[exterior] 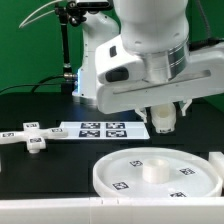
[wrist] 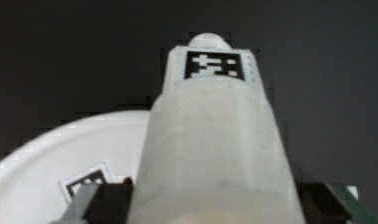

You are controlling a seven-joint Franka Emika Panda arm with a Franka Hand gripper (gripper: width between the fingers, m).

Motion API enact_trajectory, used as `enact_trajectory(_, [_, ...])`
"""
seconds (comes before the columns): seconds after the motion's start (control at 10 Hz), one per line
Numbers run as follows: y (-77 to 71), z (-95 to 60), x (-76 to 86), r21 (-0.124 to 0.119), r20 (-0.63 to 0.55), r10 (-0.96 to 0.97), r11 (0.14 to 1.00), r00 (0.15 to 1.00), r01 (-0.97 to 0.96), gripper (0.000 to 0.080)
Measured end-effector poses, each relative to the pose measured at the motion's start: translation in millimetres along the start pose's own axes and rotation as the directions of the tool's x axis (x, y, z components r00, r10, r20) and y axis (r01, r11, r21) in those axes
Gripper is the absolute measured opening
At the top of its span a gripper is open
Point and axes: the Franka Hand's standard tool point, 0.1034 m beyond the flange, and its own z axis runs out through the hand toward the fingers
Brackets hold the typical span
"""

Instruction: Assemble round table

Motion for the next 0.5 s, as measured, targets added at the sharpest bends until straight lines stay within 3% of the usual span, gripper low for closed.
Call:
enact_trajectory(0.2, [2.7, -6.8, 9.1, -0.029, -0.17, -0.014, 1.0, 0.985, 0.01, 0.041])
enact_trajectory(0.3, [1.9, -22.4, 12.9, -0.106, -0.229, -0.108, 0.991, 0.967, 0.086, 0.041])
enact_trajectory(0.4, [0.6, -36.3, 19.1, -0.122, -0.298, -0.141, 0.987, 0.944, 0.109, 0.041])
enact_trajectory(0.5, [1.5, -40.7, 21.2, -0.133, -0.333, -0.16, 0.984, 0.929, 0.122, 0.041])
